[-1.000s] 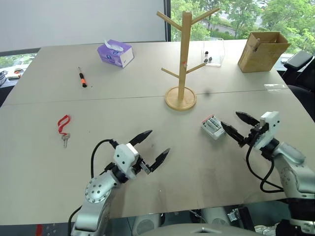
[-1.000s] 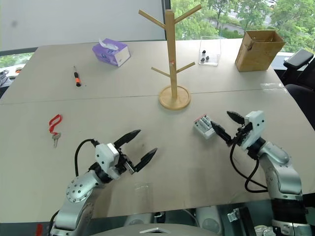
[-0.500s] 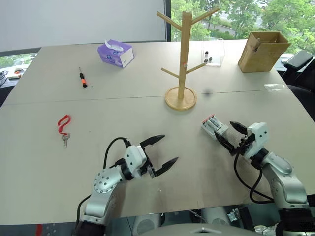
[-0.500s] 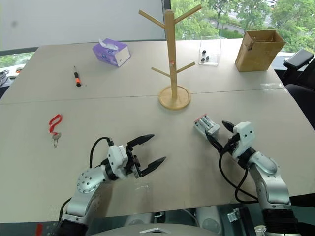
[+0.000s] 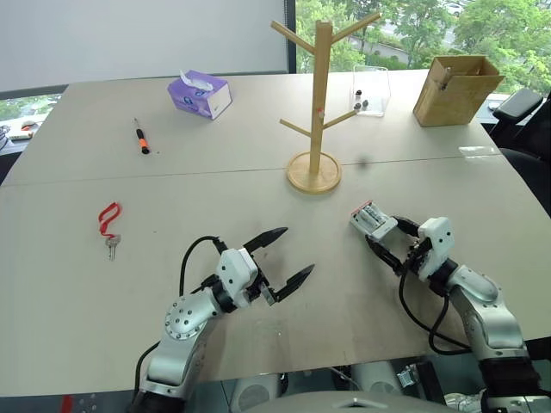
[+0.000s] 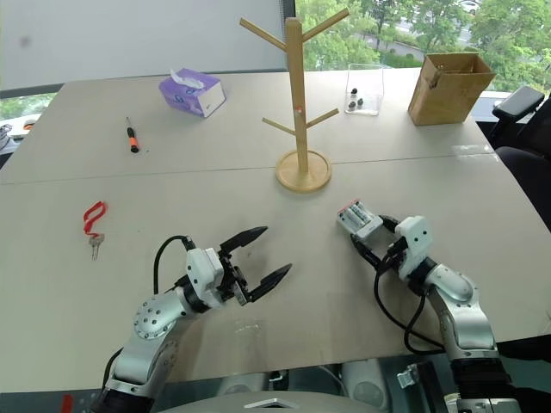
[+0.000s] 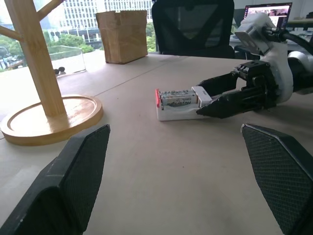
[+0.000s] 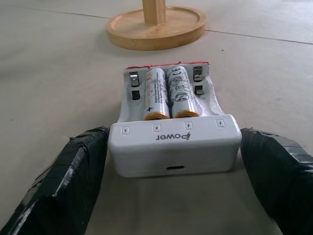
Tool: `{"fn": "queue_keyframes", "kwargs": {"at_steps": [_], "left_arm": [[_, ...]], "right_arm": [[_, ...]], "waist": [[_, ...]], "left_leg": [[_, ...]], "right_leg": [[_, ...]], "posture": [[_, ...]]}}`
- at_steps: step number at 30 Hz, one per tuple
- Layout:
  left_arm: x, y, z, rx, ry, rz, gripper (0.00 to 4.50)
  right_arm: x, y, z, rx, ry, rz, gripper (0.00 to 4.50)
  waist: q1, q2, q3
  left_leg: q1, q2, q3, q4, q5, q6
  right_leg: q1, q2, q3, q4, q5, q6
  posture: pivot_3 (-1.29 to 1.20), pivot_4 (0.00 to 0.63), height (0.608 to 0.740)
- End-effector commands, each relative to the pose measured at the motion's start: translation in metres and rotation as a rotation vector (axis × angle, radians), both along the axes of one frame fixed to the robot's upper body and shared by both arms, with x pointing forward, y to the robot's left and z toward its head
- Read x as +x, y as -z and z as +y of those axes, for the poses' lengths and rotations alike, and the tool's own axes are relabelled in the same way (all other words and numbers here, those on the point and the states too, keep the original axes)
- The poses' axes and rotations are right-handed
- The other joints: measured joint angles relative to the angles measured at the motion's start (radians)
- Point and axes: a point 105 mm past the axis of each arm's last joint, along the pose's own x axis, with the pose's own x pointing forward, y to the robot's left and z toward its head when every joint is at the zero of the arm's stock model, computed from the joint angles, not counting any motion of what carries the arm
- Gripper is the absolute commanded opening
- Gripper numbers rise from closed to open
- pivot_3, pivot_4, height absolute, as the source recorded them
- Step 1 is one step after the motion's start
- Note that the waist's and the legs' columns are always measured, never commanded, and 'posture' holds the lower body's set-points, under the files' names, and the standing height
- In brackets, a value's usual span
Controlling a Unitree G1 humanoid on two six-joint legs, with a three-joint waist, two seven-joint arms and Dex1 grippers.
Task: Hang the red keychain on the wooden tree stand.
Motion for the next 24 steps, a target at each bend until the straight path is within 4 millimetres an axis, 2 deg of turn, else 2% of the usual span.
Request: {"fn": "queue_keyframes", "kwargs": {"at_steps": [1, 3, 7, 8, 12, 14, 19, 21, 24], "left_arm": [[-0.005, -0.01, -0.004, -0.005, 0.004, -0.029, 4.47], [-0.006, -0.01, -0.006, -0.006, 0.002, -0.025, 4.47], [-0.006, -0.012, -0.006, -0.008, -0.001, -0.022, 4.5], [-0.006, -0.012, -0.006, -0.008, -0.002, -0.021, 4.5], [-0.005, -0.013, -0.007, -0.011, -0.003, -0.017, 4.5], [-0.003, -0.014, -0.008, -0.012, -0.003, -0.016, 4.5], [0.003, -0.016, -0.008, -0.02, -0.026, -0.014, 4.5], [0.005, -0.017, -0.009, -0.025, -0.039, -0.018, 4.5], [0.006, -0.018, -0.011, -0.028, -0.048, -0.024, 4.5]], "right_arm": [[0.003, 0.003, -0.001, -0.021, 0.005, 0.0, 4.5], [0.004, 0.004, -0.001, -0.04, 0.004, 0.0, 4.5], [0.003, 0.004, -0.004, -0.05, 0.01, -0.005, 3.39], [0.003, 0.003, -0.004, -0.05, 0.012, -0.007, 3.29], [0.004, -0.006, -0.007, -0.023, 0.031, -0.034, 3.3], [0.01, -0.021, -0.011, 0.005, 0.073, -0.094, 3.3], [0.048, -0.054, -0.042, 0.087, 0.3, -0.146, 3.3], [0.072, -0.069, -0.067, 0.098, 0.425, -0.155, 3.3], [0.097, -0.079, -0.093, 0.104, 0.556, -0.144, 3.3]], "waist": [[0.0, 0.0, 0.0], [0.0, 0.0, 0.0], [0.001, 0.0, 0.0], [0.001, 0.0, 0.0], [0.001, 0.0, 0.0], [0.002, 0.0, 0.0], [0.001, 0.001, 0.001], [0.0, 0.001, 0.001], [0.002, 0.001, 0.001]], "left_leg": [[0.0, 0.0, 0.0, 0.0, 0.0, 0.0], [0.0, 0.0, 0.0, 0.0, 0.0, 0.0], [0.0, 0.0, 0.0, 0.0, 0.0, 0.0], [0.0, 0.0, 0.0, 0.0, 0.0, 0.0], [0.0, 0.0, 0.0, 0.0, 0.0, 0.0], [0.0, 0.0, 0.0, 0.0, 0.0, 0.0], [0.0, 0.0, 0.001, 0.001, 0.0, 0.0], [0.0, -0.001, 0.001, 0.001, 0.0, 0.0], [-0.001, -0.001, 0.002, 0.0, 0.0, 0.0]], "right_leg": [[0.0, 0.0, 0.0, 0.0, 0.0, 0.0], [0.0, 0.0, 0.0, 0.0, 0.0, 0.0], [0.0, 0.0, 0.0, 0.0, 0.0, 0.0], [0.0, 0.0, 0.0, 0.0, 0.0, 0.0], [0.0, 0.0, 0.0, 0.0, 0.0, 0.0], [0.0, 0.0, 0.0, 0.0, 0.0, 0.0], [0.0, 0.0, 0.001, 0.0, 0.0, 0.0], [-0.001, 0.0, 0.001, 0.001, 0.001, 0.0], [-0.001, 0.0, 0.002, 0.001, 0.003, -0.002]], "posture": [[0.0, 0.15, 0.74], [0.0, 0.15, 0.74], [0.0, 0.15, 0.74], [0.0, 0.15, 0.74], [0.0, 0.15, 0.74], [0.0, 0.15, 0.74], [0.0, 0.15, 0.74], [0.0, 0.15, 0.74], [0.0, 0.15, 0.74]]}}
